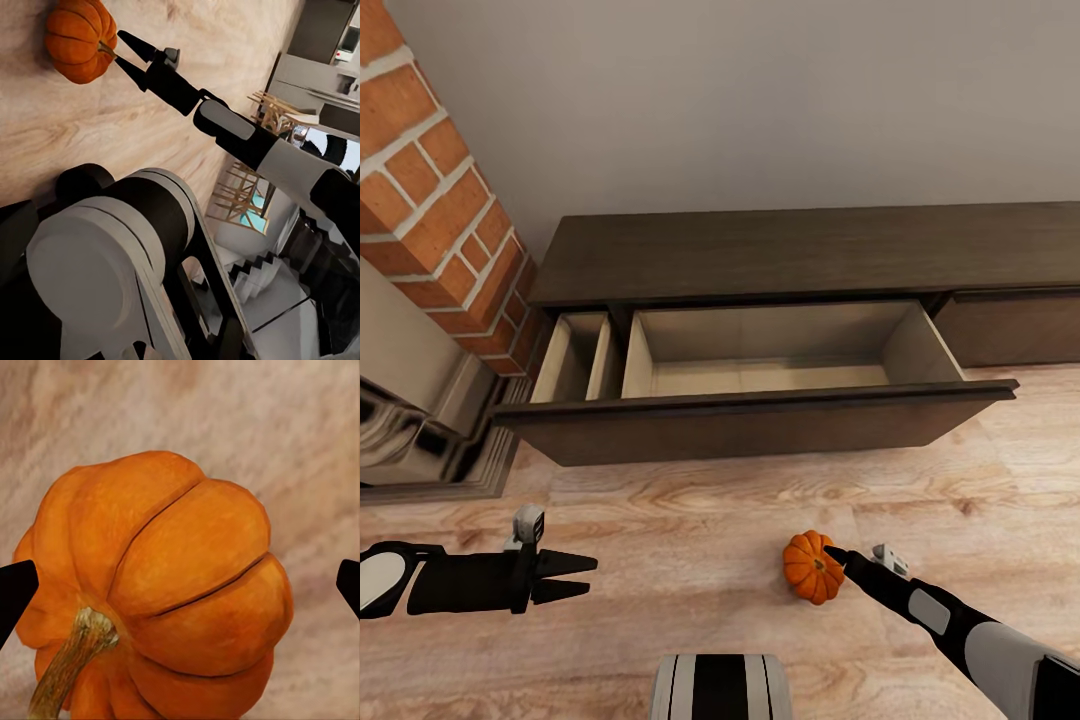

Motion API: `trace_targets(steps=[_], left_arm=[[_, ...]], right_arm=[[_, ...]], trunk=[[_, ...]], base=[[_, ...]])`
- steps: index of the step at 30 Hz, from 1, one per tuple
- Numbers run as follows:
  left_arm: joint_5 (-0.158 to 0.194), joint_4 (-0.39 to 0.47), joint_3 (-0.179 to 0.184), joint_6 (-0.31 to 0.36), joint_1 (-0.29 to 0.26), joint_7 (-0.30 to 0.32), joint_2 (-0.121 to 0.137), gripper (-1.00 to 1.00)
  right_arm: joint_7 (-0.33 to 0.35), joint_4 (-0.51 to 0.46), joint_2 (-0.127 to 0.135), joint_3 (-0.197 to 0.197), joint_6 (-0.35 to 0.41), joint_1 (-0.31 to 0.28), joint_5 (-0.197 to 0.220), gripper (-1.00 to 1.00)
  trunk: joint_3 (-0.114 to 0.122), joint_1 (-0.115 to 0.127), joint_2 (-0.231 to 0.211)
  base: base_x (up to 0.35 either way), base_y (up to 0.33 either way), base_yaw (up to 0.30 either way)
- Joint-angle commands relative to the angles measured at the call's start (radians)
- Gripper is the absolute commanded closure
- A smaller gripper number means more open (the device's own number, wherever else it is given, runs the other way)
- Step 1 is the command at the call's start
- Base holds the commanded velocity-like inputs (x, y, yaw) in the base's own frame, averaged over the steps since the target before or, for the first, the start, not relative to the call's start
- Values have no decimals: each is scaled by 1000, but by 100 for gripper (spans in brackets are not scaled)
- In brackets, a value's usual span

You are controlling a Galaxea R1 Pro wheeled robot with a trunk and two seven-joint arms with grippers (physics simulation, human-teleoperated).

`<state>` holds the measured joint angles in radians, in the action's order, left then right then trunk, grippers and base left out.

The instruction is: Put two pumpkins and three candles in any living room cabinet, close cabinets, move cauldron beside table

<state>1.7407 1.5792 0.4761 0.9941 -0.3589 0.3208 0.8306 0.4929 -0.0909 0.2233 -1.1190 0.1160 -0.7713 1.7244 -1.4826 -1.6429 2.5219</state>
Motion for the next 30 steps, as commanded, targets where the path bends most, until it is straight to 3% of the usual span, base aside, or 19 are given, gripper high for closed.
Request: trace_targets(steps=[1,14,17,21,30], left_arm=[[-6,-1,2,0,-2,9,1,-100],[-6,-1,2,0,-2,9,1,-100],[-6,-1,3,0,-2,9,1,-100],[-6,-1,3,0,-2,9,1,-100],[-6,-1,4,0,-2,9,1,-100]], right_arm=[[3,0,1,-6,5,0,11,-100],[4,-3,0,-7,5,-1,10,-100],[4,-5,0,-27,-7,0,10,-100],[4,-6,0,-55,-17,-1,11,-100],[4,-9,1,-60,-19,-1,11,-100]], trunk=[[-1,0,0],[-28,-3,2],[-39,-4,3],[-39,-4,3],[-39,-4,3]], base=[[1,1,0],[0,0,0],[0,0,0],[0,0,0],[0,0,0]])
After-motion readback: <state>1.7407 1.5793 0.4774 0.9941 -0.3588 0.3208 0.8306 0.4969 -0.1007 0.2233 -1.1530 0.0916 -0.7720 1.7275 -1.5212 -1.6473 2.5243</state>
